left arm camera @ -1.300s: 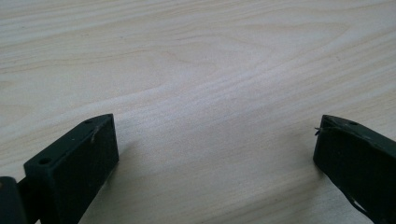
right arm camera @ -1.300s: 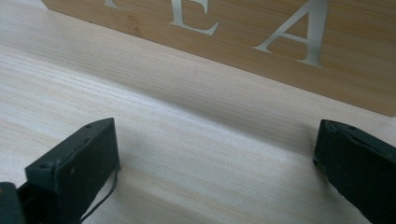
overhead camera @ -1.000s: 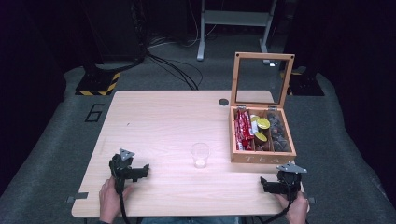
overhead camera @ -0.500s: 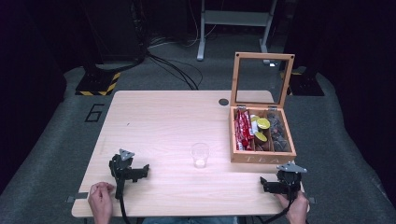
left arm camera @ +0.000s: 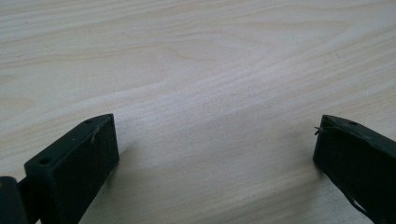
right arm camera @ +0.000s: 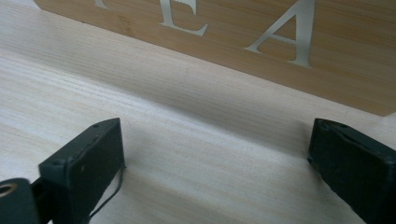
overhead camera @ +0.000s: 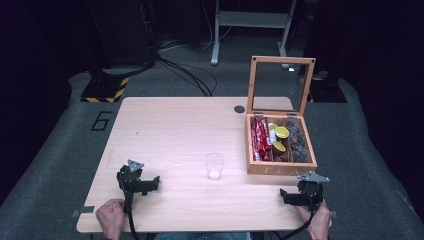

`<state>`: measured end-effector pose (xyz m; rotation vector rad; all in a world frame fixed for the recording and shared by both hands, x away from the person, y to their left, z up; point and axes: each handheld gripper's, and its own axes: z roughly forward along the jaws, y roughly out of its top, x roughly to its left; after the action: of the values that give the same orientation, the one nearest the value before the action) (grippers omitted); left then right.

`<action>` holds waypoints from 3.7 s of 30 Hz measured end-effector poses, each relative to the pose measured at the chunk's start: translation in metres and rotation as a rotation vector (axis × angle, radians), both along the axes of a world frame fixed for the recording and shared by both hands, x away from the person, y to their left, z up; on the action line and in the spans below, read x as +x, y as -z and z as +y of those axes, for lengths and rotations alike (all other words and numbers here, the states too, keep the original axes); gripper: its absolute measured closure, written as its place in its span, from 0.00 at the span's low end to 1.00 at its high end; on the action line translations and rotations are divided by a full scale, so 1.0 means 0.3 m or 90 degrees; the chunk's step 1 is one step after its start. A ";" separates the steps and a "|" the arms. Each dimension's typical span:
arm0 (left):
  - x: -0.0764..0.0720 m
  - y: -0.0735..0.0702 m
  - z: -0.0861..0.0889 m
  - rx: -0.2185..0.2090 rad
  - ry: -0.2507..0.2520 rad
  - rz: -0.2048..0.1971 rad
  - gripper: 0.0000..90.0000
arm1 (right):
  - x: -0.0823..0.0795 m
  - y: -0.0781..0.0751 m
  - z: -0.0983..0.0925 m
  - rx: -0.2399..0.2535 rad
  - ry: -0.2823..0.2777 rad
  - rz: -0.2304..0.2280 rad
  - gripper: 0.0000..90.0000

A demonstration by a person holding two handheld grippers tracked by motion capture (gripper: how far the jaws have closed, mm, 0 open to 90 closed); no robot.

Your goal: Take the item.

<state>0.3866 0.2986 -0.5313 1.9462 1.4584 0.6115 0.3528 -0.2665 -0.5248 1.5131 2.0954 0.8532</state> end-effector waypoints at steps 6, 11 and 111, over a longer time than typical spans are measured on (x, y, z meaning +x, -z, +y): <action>0.000 0.000 0.000 0.000 0.000 0.000 0.00 | -0.005 -0.030 -0.016 0.020 0.003 0.005 0.03; 0.000 0.000 0.000 0.000 -0.001 0.001 0.00 | -0.015 -0.102 -0.034 0.019 -0.003 -0.001 0.04; 0.000 0.000 -0.004 0.000 -0.007 0.001 0.00 | 0.313 -0.263 -0.092 0.040 0.082 0.035 0.94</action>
<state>0.3866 0.2975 -0.5313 1.9400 1.4708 0.6153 0.4467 -0.2942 -0.4457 1.7017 2.0022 0.8451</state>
